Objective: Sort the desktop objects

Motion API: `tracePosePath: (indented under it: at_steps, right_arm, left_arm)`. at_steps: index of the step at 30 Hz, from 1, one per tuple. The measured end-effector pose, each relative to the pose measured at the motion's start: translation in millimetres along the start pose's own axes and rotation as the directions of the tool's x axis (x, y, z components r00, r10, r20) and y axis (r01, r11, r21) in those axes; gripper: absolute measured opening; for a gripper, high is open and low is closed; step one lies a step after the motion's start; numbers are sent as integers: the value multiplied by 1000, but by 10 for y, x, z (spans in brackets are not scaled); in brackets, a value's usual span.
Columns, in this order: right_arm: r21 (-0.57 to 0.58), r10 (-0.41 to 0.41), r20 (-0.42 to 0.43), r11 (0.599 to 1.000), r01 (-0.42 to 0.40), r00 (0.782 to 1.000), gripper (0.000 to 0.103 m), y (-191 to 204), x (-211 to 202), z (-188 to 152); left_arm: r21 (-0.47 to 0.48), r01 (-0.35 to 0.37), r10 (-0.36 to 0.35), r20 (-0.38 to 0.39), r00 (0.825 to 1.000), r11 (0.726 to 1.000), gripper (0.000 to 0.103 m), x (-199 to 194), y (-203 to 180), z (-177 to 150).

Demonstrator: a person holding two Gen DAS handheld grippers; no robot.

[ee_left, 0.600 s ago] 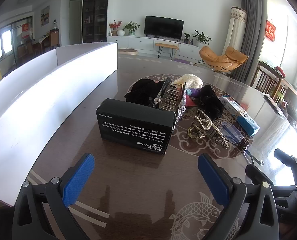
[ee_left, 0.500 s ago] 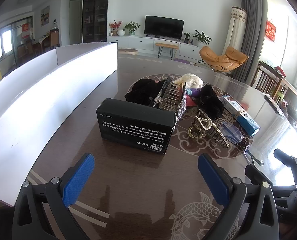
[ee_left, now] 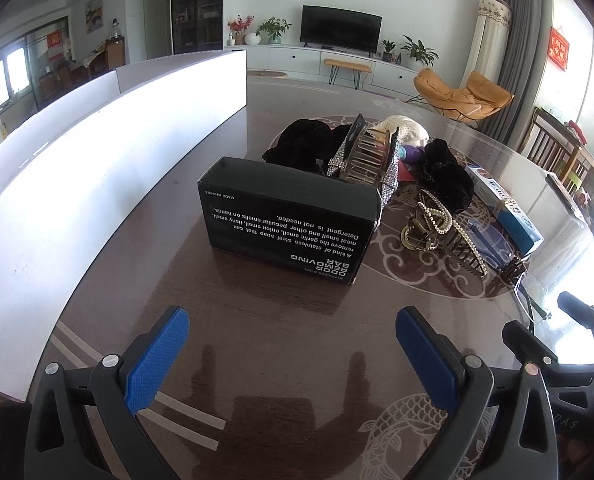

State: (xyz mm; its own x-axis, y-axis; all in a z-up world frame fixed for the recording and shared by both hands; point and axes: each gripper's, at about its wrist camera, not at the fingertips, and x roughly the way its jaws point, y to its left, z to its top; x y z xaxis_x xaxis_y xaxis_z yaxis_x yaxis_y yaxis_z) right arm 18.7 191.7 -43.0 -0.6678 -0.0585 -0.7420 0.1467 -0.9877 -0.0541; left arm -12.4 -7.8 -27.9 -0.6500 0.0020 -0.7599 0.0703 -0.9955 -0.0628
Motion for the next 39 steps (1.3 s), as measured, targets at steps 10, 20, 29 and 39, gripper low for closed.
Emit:
tracePosePath:
  at_steps: [10,20,29,39]
  right_arm:
    - [27,6,-91,1000,-3,996,103,-98,249,44]
    - [60,13,-110,998,-6,994,103,-168,323,52]
    - [60,12,-110,998,-5,994,103,-171,329,52]
    - [59,12,-110,998,-5,994,103,-168,328,50]
  left_arm:
    - [15,-32,33,-66,997,999,103,156,-28,-31]
    - [19,-38,40,-104,994,999,103,255,-46,-46]
    - [38,-50,54,-108,993,998,103,286,-90,-36]
    - [37,-50,54,-108,993,998,103,285,-84,-38]
